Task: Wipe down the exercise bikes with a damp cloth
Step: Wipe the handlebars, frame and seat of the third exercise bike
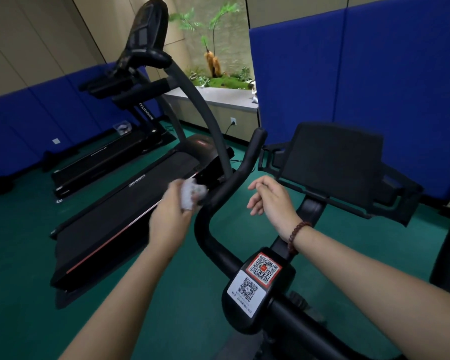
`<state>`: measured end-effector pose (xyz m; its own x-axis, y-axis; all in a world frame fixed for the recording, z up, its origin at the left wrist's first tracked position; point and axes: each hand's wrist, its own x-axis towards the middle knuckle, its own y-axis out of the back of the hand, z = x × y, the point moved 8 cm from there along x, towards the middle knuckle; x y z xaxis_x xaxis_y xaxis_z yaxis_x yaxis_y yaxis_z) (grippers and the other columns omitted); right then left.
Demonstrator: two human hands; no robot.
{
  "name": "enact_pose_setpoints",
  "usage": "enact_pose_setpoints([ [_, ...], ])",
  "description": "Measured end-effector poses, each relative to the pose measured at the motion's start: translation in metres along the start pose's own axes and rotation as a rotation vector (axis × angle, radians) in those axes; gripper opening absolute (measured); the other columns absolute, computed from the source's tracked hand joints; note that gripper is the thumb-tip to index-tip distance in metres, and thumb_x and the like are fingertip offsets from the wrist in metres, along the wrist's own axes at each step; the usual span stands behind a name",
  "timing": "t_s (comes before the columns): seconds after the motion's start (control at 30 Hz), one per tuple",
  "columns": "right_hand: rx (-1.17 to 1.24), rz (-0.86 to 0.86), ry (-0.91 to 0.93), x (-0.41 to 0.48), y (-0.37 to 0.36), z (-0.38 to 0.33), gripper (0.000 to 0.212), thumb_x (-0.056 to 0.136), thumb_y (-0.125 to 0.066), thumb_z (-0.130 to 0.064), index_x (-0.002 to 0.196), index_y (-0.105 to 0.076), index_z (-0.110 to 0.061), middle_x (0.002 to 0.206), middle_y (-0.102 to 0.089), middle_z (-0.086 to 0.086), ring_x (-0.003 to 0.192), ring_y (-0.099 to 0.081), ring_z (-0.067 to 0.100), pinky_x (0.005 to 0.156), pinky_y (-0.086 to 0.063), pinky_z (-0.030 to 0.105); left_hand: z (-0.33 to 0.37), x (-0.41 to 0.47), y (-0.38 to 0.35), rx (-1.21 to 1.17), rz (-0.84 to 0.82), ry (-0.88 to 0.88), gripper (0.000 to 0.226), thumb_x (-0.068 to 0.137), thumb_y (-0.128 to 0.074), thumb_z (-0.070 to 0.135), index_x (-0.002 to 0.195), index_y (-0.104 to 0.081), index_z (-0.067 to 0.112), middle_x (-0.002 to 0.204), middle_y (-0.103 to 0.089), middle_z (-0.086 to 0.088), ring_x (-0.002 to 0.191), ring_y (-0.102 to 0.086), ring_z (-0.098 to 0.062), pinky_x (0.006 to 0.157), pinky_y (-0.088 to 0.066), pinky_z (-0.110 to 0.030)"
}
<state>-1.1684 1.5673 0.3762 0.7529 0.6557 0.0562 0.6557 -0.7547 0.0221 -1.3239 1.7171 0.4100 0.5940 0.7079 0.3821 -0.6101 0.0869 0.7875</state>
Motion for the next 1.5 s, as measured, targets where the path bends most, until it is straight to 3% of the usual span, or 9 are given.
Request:
enact_pose_setpoints([
  [0.1,-0.001,0.0,0.005,-0.001,0.0,0.0,0.028,0.098,-0.033,-0.012,0.078,-0.052,-0.017,0.059,-0.057,0.006,0.045,-0.052,0.014,0.044,-0.039,0.017,0.049,0.014,-0.052,0.172,-0.205,-0.312,0.061,0.086,-0.058,0.024,0.139,-0.031,0.022,0.135,-0.042,-0.005,0.114,-0.046,-0.027,0.088,-0.044,-0.041],
  [0.23,0.027,0.017,0.004,0.002,0.002,0.0,0.027,0.098,-0.033,-0.012,0.079,-0.053,-0.014,0.059,-0.057,0.007,0.046,-0.051,0.017,0.044,-0.039,0.015,0.061,0.037,-0.102,0.558,-0.266,-0.339,0.058,0.091,-0.042,0.02,0.144,-0.017,0.021,0.143,-0.031,-0.008,0.117,-0.039,-0.031,0.087,-0.041,-0.04],
  [0.67,0.146,0.074,-0.014,0.006,0.008,0.004,0.027,0.098,-0.032,-0.009,0.081,-0.051,-0.02,0.057,-0.057,0.001,0.044,-0.05,0.012,0.044,-0.038,0.017,0.11,0.12,-0.134,0.011,-0.235,-0.498,0.076,0.082,-0.049,0.0,0.147,-0.013,0.012,0.124,-0.044,-0.019,0.11,-0.042,-0.038,0.094,-0.037,-0.045],
  [0.87,0.134,0.065,-0.023,0.006,0.009,0.004,0.027,0.097,-0.032,-0.01,0.081,-0.051,-0.021,0.057,-0.057,0.0,0.046,-0.051,0.013,0.047,-0.039,0.021,0.157,0.157,-0.128,-0.17,-0.121,-0.504,0.064,0.082,-0.048,-0.003,0.142,-0.029,0.011,0.127,-0.044,-0.018,0.112,-0.041,-0.033,0.092,-0.03,-0.03],
  [1.0,0.128,0.057,-0.021,0.008,0.009,0.006,0.027,0.097,-0.032,-0.01,0.081,-0.051,-0.021,0.056,-0.057,0.0,0.046,-0.051,0.014,0.047,-0.039,0.019,0.173,0.166,-0.135,-0.097,-0.223,-0.525,0.037,0.086,-0.059,0.029,0.121,-0.056,0.018,0.112,-0.06,-0.01,0.104,-0.055,-0.026,0.081,-0.039,-0.028],
  [1.07,0.132,0.047,-0.028,0.008,0.008,0.006,0.028,0.097,-0.032,-0.01,0.081,-0.051,-0.021,0.056,-0.057,0.001,0.045,-0.05,0.014,0.046,-0.039,0.019,0.175,0.165,-0.134,-0.043,-0.273,-0.486,0.02,0.083,-0.059,0.027,0.1,-0.065,0.018,0.091,-0.066,-0.005,0.092,-0.06,-0.026,0.069,-0.039,-0.027],
  [1.2,0.129,0.031,-0.032,0.007,0.006,0.006,0.028,0.097,-0.033,-0.01,0.079,-0.052,-0.019,0.056,-0.056,0.003,0.044,-0.05,0.013,0.045,-0.039,0.018,0.168,0.172,-0.134,-0.094,-0.289,-0.244,0.029,0.084,-0.051,0.024,0.056,-0.046,0.019,0.058,-0.049,0.0,0.068,-0.051,-0.026,0.057,-0.033,-0.027],
  [1.33,0.11,0.029,-0.024,0.007,0.006,0.006,0.028,0.097,-0.033,-0.011,0.078,-0.052,-0.02,0.055,-0.057,0.002,0.044,-0.051,0.013,0.045,-0.039,0.019,0.146,0.173,-0.134,-0.325,-0.267,-0.019,0.028,0.088,-0.05,0.036,0.073,-0.058,0.014,0.077,-0.06,-0.009,0.075,-0.053,-0.026,0.059,-0.036,-0.027],
  [1.5,0.093,0.041,-0.012,0.008,0.008,0.004,0.029,0.097,-0.032,-0.009,0.077,-0.051,-0.019,0.055,-0.056,0.004,0.044,-0.05,0.016,0.045,-0.038,0.022,0.135,0.159,-0.132,-0.194,-0.27,-0.086,0.047,0.089,-0.045,0.052,0.115,-0.058,0.016,0.113,-0.063,-0.014,0.107,-0.054,-0.031,0.078,-0.037,-0.03],
])
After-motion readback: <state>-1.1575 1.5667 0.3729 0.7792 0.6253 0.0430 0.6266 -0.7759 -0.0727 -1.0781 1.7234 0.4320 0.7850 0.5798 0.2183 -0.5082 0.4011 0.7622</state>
